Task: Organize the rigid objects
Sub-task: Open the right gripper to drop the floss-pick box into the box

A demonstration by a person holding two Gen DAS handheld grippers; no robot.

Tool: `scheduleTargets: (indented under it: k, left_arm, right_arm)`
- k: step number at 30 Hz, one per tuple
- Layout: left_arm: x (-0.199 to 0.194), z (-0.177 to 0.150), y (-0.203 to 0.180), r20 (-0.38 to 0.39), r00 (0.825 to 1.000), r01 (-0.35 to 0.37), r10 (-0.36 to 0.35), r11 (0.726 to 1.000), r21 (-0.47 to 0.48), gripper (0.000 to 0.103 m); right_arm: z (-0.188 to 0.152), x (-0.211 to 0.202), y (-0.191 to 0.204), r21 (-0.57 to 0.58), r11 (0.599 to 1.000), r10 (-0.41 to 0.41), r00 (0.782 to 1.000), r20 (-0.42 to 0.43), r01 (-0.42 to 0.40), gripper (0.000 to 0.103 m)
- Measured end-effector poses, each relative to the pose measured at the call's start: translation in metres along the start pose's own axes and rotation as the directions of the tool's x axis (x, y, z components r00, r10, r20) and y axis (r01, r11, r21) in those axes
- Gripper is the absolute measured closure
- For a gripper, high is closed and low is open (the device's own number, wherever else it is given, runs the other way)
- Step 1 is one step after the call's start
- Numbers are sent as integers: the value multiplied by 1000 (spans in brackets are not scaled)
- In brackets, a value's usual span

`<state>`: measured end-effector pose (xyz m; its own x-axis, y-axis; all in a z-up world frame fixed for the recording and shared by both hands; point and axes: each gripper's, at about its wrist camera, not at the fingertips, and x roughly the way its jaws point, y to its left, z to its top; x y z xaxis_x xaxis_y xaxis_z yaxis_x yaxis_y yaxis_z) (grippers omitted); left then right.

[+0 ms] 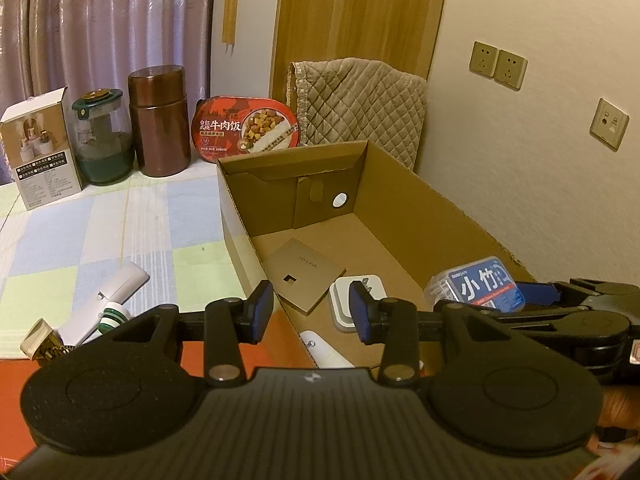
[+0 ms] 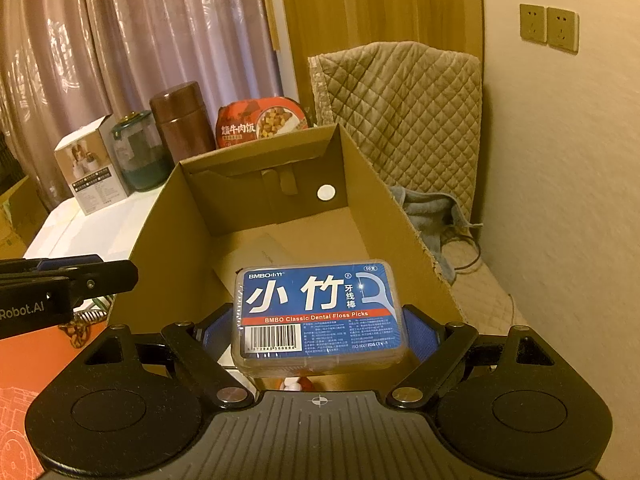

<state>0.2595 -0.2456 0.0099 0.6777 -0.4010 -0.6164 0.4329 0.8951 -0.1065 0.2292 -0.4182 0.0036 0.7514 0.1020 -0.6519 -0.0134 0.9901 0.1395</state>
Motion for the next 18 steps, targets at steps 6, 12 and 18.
scheduleTargets:
  k: [6, 12, 18]
  left_arm:
    - [0, -1, 1, 1, 1000, -2, 2, 1000, -4, 67]
    - [0, -1, 2, 2, 1000, -4, 4, 1000, -4, 67]
    - [-2, -1, 4, 5, 1000, -6, 6, 1000, -6, 67]
  right_arm:
    - [0, -1, 0, -2, 1000, 1, 1000, 2, -1, 19]
    - [1, -1, 2, -9, 1000, -2, 1000, 19, 2, 20]
    - [1, -1, 4, -16, 1000, 3, 1000, 23, -3, 20]
